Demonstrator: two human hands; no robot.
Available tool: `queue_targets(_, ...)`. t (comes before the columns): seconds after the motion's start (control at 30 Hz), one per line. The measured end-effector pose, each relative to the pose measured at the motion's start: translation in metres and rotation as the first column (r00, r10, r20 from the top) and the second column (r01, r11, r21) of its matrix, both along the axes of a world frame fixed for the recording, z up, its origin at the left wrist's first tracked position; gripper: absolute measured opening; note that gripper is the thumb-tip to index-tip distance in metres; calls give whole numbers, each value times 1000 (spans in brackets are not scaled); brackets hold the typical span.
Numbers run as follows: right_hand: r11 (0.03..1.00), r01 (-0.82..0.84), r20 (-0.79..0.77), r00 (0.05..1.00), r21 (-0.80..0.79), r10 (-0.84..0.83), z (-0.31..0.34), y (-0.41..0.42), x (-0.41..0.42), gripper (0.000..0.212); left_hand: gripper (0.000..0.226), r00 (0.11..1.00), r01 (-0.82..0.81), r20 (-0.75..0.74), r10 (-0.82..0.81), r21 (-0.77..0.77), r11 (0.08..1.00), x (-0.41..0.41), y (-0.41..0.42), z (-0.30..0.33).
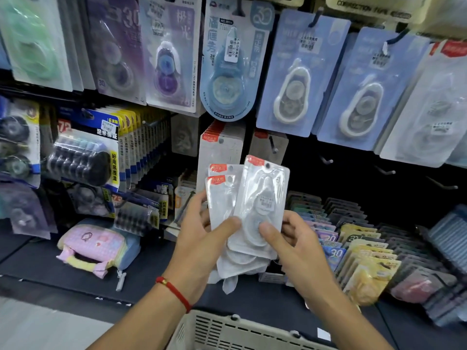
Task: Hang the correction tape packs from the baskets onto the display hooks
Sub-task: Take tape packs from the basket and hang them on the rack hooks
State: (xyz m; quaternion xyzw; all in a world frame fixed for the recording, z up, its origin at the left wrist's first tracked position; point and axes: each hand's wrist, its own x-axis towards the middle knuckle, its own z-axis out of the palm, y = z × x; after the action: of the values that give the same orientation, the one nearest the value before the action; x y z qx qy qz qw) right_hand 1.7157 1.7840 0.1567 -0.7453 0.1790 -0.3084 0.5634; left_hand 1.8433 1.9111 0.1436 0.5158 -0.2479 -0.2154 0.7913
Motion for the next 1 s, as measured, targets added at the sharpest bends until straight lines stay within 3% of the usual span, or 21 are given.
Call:
queue_targets(0.17, 998, 29, 38, 999, -59, -27, 0, -6, -5, 31, 62, 982, -111, 154, 105, 32, 993, -3, -1, -2)
queue_targets(0.43, 986, 164, 154, 974, 33, -167, 5, -26, 12, 22, 43, 915, -400, 62, 398, 8, 917, 14, 4, -3)
queue_targets(0.8, 961, 277, 191, 943, 13, -274, -5, -8, 26, 31, 42, 914, -406, 5, 406, -30, 913, 24, 15, 2)
queue_targets(1.0, 945, 325, 219, 926, -40, -309, -3, -6, 32, 25, 42, 920, -391, -14, 391, -36, 920, 25, 17, 4)
